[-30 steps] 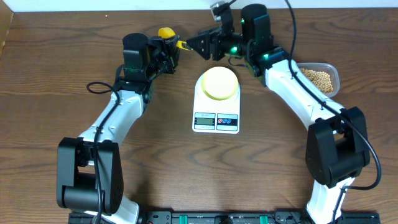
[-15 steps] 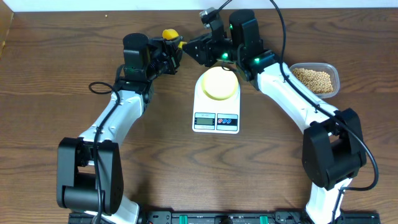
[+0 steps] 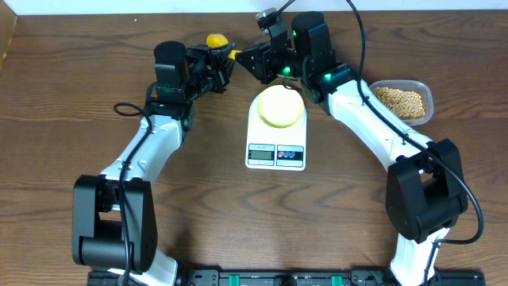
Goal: Scoop item into bowl and weigh 50g on scale
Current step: 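Grasp the scoop handle with the right gripper beside the left gripper, then open the left gripper and pull the scoop away with the right gripper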
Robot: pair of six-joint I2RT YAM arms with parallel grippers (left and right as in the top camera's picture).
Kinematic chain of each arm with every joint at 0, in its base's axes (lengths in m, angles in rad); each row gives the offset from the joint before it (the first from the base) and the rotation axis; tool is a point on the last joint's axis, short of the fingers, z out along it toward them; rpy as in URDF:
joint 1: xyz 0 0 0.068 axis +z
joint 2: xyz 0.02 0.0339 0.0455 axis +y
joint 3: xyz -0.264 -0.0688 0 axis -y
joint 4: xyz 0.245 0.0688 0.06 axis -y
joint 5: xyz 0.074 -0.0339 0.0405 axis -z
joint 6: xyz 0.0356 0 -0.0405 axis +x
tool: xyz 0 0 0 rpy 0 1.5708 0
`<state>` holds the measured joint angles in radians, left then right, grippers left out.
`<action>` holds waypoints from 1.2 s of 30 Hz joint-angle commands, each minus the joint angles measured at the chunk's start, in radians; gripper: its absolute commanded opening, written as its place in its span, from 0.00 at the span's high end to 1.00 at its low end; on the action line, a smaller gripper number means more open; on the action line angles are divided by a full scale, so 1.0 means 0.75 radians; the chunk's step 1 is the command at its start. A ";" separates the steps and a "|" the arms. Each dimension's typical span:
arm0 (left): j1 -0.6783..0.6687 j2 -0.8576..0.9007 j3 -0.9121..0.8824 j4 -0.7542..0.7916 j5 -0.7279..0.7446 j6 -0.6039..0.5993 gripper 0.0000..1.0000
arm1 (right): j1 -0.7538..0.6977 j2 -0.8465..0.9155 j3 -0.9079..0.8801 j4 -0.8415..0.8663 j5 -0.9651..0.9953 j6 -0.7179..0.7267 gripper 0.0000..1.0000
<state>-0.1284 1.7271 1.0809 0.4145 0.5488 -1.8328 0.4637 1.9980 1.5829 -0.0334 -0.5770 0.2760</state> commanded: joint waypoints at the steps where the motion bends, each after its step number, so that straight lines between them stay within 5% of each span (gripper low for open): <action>1: -0.003 -0.013 0.020 0.023 0.128 0.020 0.93 | -0.011 0.005 0.008 -0.002 0.069 -0.015 0.75; 13: -0.035 -0.013 0.020 0.023 0.128 0.024 0.92 | -0.006 0.005 0.008 0.036 0.063 -0.015 0.83; 20: -0.038 -0.013 0.020 0.023 0.127 0.040 0.92 | -0.009 0.005 0.008 0.061 0.064 -0.015 0.99; 26: -0.038 -0.013 0.020 0.018 0.127 0.089 0.92 | -0.009 0.005 0.008 0.075 0.063 -0.015 0.99; 31: -0.038 -0.013 0.020 0.018 0.126 0.208 0.57 | -0.009 0.005 0.008 0.075 0.064 -0.015 0.99; 36: -0.038 -0.013 0.020 0.019 0.100 0.422 0.38 | -0.017 0.005 0.009 0.080 0.064 -0.015 0.99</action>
<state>-0.1547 1.7271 1.0813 0.4259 0.6102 -1.6741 0.4595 1.9980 1.5822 0.0200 -0.5518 0.2737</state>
